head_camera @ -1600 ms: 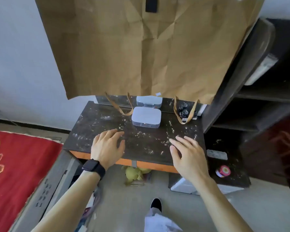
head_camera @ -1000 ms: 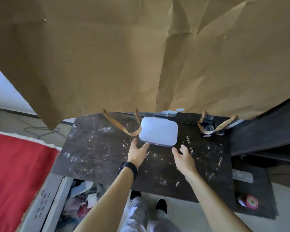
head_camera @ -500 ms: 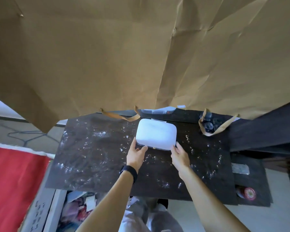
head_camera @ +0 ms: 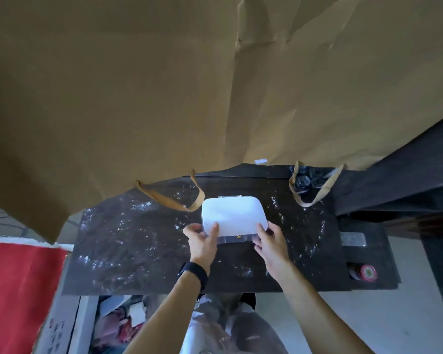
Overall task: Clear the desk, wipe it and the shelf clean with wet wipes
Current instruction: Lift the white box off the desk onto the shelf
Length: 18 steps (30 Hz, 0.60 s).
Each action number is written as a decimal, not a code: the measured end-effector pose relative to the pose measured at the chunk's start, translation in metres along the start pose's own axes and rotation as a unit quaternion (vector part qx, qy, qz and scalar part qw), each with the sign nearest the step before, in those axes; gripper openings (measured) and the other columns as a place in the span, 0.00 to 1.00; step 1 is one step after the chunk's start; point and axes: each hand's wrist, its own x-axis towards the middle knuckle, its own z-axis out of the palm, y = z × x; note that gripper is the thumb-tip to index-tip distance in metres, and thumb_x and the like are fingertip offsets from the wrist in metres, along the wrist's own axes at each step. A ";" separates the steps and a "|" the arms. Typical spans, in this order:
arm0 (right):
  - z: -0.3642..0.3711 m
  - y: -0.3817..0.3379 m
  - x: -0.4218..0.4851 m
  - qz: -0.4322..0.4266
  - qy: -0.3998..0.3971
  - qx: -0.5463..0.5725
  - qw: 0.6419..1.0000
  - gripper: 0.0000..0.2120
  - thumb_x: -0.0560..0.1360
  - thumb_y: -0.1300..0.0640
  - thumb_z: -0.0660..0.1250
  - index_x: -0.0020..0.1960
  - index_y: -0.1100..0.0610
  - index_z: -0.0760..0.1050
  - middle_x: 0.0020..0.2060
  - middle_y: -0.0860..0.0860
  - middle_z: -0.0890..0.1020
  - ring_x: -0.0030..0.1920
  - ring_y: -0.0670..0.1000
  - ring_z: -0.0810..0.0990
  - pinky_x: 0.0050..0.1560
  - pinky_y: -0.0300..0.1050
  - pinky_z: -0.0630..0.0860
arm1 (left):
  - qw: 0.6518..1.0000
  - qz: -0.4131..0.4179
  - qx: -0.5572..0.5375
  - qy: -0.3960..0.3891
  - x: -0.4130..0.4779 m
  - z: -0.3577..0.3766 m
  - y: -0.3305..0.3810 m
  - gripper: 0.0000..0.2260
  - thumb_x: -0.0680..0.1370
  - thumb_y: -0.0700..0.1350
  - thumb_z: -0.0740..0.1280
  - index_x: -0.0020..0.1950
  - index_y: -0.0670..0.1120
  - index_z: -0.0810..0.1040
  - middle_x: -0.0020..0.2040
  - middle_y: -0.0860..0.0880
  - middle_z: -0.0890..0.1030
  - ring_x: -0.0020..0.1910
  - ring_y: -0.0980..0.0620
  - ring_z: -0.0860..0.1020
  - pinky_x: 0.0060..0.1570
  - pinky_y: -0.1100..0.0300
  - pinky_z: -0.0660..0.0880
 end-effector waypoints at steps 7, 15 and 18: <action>-0.057 -0.008 -0.033 0.001 0.017 0.153 0.988 0.17 0.77 0.58 0.72 0.64 0.50 0.75 0.58 0.53 0.81 0.55 0.53 0.83 0.56 0.48 0.80 | 0.988 -0.059 -0.060 -0.130 -0.029 0.016 -0.003 0.22 0.78 0.43 0.70 0.70 0.58 0.69 0.60 0.48 0.79 0.52 0.45 0.83 0.59 0.43 0.78; -0.163 0.007 -0.073 -0.036 0.029 0.240 0.970 0.24 0.75 0.59 0.73 0.68 0.46 0.72 0.56 0.55 0.83 0.55 0.56 0.84 0.59 0.48 0.78 | 0.970 0.023 0.041 -0.240 -0.084 0.101 -0.003 0.19 0.81 0.43 0.66 0.71 0.56 0.71 0.60 0.49 0.82 0.53 0.47 0.84 0.60 0.46 0.76; -0.212 0.009 -0.076 -0.055 0.018 0.261 0.964 0.23 0.76 0.59 0.71 0.68 0.44 0.71 0.57 0.57 0.83 0.55 0.56 0.85 0.61 0.49 0.78 | 0.961 0.055 0.066 -0.262 -0.109 0.151 -0.007 0.18 0.81 0.42 0.65 0.69 0.56 0.71 0.59 0.49 0.82 0.54 0.47 0.83 0.59 0.46 0.78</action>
